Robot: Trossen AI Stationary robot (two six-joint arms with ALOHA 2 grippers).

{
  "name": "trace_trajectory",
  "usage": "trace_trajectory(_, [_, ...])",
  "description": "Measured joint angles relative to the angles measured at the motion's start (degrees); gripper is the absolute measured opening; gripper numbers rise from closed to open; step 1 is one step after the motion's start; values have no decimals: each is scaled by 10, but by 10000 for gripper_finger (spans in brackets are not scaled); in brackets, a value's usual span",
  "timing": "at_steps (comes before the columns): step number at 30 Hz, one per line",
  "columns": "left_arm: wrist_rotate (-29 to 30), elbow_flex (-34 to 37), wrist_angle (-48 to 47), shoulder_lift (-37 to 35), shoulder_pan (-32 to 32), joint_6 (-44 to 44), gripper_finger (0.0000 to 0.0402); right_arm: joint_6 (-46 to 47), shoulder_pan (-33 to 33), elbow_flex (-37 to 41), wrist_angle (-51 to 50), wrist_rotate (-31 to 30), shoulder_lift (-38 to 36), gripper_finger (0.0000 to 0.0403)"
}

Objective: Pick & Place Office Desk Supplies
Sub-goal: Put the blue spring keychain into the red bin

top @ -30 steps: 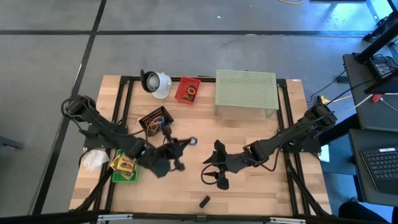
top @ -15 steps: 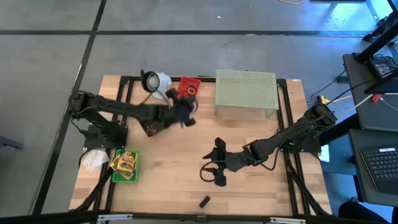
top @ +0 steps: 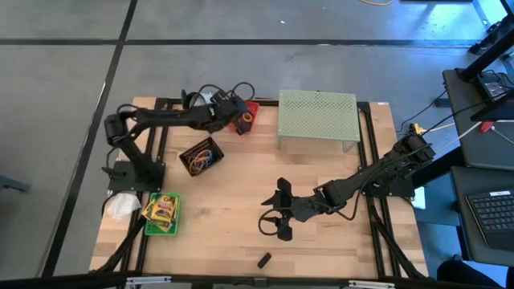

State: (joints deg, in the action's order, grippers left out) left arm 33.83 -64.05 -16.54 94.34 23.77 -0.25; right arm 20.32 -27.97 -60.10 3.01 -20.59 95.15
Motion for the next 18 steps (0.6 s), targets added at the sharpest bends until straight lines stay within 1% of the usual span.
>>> trace_trajectory(4, [-43,0,1,27,21,4,6,0,0,0,2,0,0,226])
trace_trajectory(9, [-54,0,1,43,26,8,24,0,0,0,2,0,0,226])
trace_trajectory(13, [-81,0,0,42,25,39,56,0,0,0,2,0,0,226])
trace_trajectory(18, [-83,0,0,41,21,35,108,0,0,0,1,5,0,226])
